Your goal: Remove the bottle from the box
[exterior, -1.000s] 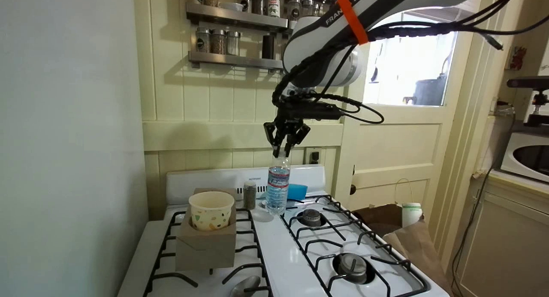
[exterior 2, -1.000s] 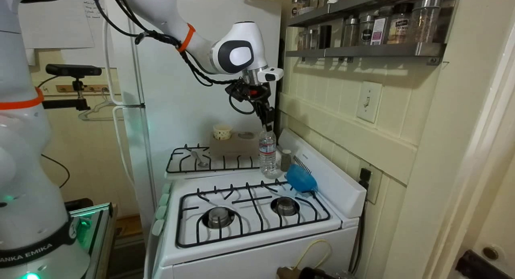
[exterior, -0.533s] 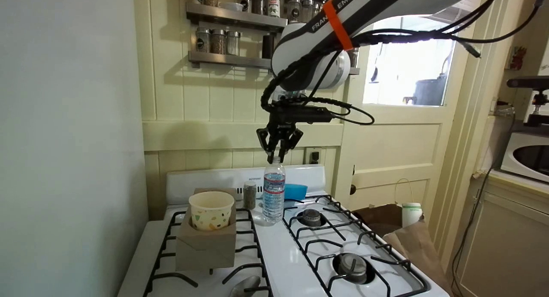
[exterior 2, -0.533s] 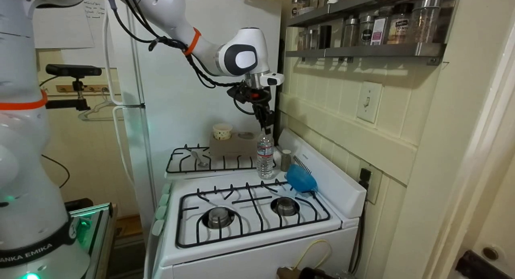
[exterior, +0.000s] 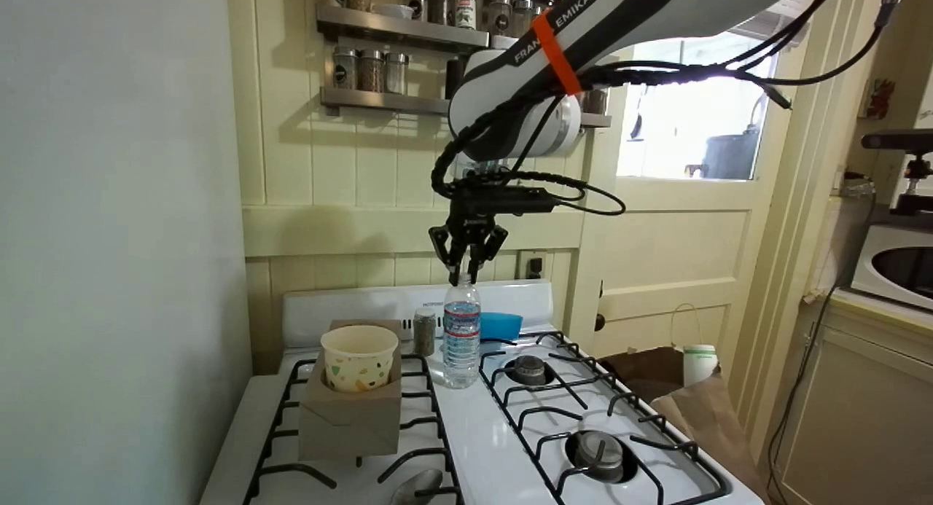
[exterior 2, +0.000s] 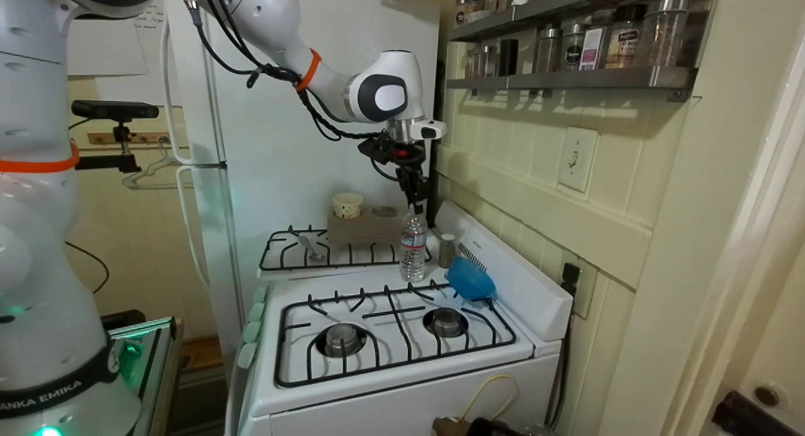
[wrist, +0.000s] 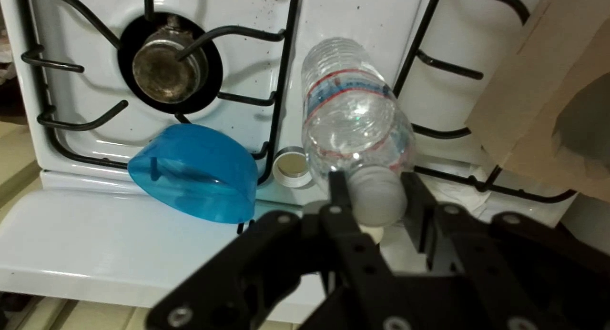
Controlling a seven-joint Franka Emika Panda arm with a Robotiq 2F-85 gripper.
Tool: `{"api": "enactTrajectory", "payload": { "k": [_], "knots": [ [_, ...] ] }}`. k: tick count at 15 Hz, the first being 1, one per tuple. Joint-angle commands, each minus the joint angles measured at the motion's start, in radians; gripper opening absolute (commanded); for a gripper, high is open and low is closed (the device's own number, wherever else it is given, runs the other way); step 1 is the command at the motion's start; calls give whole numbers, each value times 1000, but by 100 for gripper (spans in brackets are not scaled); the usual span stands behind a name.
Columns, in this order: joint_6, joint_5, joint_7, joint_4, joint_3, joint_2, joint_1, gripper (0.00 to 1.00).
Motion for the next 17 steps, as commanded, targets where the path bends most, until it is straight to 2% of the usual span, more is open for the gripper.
{"api": "enactTrajectory", "payload": {
  "k": [1, 5, 8, 12, 15, 16, 17],
  "knots": [
    [-64, -17, 15, 41, -12, 17, 16, 50],
    [-124, 4, 11, 38, -9, -19, 13, 78],
    [-157, 29, 2, 4, 2, -106, 13, 99],
    [-223, 149, -232, -88, 45, -308, 21, 100],
    [-310, 162, -365, -150, 62, -461, 54, 100],
    [-281, 138, -285, -55, 59, -340, 38, 100],
    [-301, 142, -311, -76, 63, -388, 48, 100]
  ]
}}
